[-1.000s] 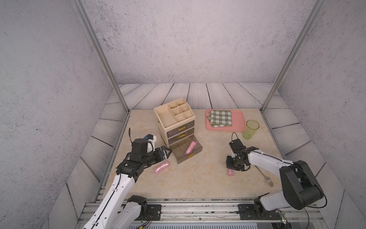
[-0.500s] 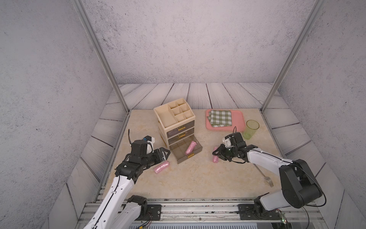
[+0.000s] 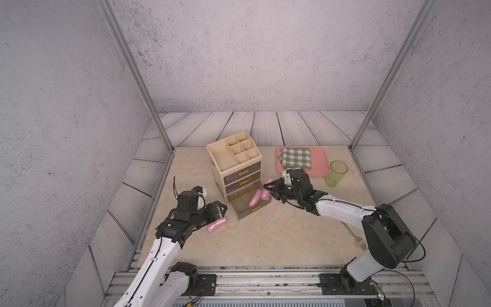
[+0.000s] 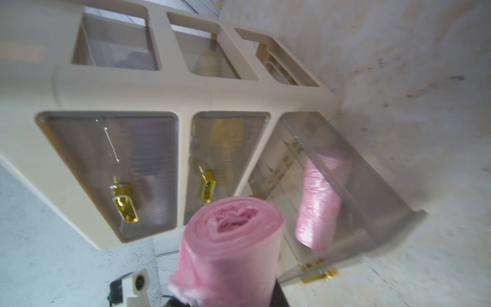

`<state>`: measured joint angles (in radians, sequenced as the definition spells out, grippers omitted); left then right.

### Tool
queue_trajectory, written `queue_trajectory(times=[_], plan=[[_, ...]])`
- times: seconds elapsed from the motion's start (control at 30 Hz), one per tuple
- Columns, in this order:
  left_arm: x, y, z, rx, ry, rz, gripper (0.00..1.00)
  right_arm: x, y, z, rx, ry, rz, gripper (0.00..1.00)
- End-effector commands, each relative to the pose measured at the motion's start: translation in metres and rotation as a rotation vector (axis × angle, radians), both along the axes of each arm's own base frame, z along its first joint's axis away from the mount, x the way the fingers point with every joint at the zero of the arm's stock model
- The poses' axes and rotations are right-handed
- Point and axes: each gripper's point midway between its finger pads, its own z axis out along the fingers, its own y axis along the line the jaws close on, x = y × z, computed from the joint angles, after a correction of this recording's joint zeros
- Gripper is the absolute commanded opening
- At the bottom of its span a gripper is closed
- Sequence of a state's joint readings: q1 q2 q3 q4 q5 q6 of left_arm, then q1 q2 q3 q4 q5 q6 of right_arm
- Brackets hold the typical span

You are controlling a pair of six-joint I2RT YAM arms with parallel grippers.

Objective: Sort the rolls of trash bags by color and place them into the drawer
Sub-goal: Place the roll of trash bags in the drawer.

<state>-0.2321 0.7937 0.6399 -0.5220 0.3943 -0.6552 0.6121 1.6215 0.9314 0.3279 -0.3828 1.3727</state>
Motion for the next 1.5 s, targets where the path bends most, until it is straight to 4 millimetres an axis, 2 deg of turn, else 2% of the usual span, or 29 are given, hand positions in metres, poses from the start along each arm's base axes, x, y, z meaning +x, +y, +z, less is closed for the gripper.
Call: queue_trajectory(times=[0.0,0.2,0.3,0.4,0.73,0.83,0.97,1.13,1.3,1.47], plan=[[-0.005,0.003,-0.005,0.009,0.003,0.011,0.77,0.023,0.018,0.003,0.108,0.028,-0.078,0.21],[-0.005,0.003,-0.003,0.004,0.001,0.011,0.77,0.033,0.046,-0.001,0.170,0.072,-0.063,0.37],[-0.004,0.003,-0.001,0.011,-0.001,0.008,0.77,0.030,0.050,0.000,0.151,0.069,-0.044,0.45],[-0.003,0.004,-0.001,0.018,0.002,0.012,0.77,0.027,0.051,0.002,0.147,0.064,-0.030,0.48],[0.002,0.007,-0.009,0.045,0.032,0.031,0.76,0.019,0.056,0.000,0.145,0.076,0.020,0.51],[0.002,0.008,-0.013,0.049,0.041,0.036,0.76,0.014,0.046,-0.014,0.067,0.103,0.000,0.53],[0.002,0.007,-0.015,0.045,0.049,0.038,0.75,0.008,0.032,-0.024,-0.073,0.119,-0.004,0.54],[0.004,0.008,-0.015,0.049,0.050,0.045,0.75,0.008,0.037,-0.022,-0.117,0.091,0.051,0.56],[0.006,0.008,-0.017,0.052,0.060,0.047,0.75,0.008,0.047,-0.031,-0.164,0.083,0.129,0.58],[0.006,0.008,-0.018,0.057,0.066,0.049,0.75,0.006,0.045,-0.035,-0.245,0.046,0.177,0.58]])
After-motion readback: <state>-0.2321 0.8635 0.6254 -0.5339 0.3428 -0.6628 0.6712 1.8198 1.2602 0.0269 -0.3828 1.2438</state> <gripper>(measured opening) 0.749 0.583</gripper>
